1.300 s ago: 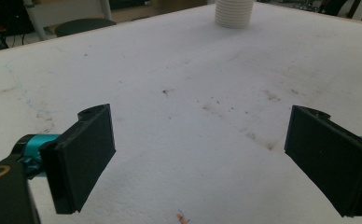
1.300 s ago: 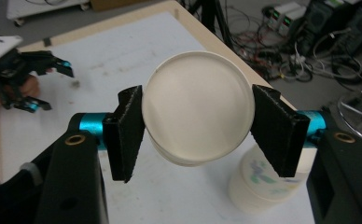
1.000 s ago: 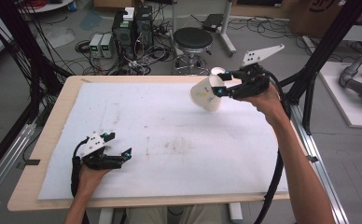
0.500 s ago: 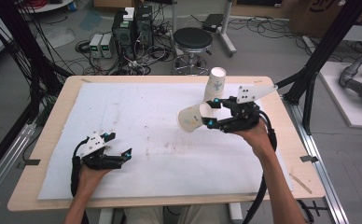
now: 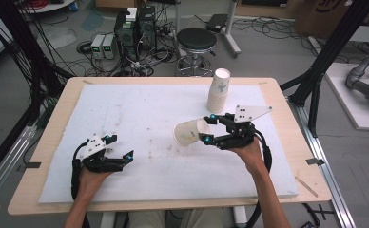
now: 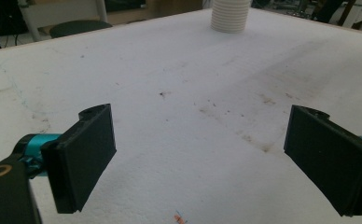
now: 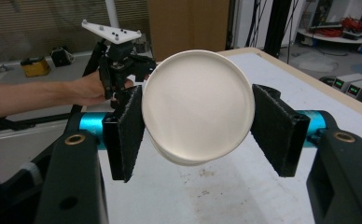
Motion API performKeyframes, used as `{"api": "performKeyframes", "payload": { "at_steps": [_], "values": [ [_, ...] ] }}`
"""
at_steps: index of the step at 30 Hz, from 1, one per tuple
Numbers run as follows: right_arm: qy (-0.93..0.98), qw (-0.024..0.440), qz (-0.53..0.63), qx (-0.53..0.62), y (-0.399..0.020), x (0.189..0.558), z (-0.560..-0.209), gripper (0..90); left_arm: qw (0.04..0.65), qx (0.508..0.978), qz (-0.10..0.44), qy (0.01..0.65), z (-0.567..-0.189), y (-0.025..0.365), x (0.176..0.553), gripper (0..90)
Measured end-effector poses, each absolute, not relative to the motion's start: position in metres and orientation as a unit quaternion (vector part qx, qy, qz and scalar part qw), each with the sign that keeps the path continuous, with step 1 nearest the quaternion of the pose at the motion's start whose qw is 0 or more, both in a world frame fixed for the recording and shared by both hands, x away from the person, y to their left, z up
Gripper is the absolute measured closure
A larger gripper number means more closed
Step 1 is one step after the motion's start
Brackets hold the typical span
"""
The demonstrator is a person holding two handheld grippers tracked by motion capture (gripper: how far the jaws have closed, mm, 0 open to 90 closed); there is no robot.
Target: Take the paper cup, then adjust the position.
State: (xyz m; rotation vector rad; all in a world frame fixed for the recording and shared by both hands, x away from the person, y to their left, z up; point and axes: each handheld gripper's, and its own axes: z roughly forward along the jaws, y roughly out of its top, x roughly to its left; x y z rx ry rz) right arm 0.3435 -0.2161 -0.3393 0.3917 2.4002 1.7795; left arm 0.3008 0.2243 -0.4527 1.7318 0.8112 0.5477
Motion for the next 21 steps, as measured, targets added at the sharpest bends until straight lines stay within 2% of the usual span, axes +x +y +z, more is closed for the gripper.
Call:
{"api": "performKeyframes", "payload": {
  "at_steps": [21],
  "values": [
    [0.804, 0.062, 0.577, 0.130, -0.2128, 0.3470, -0.3456, 38.3, 0.545, 0.728, 0.231, 0.345, -0.4524, 0.2249, 0.3011, 8.7]
  ]
}}
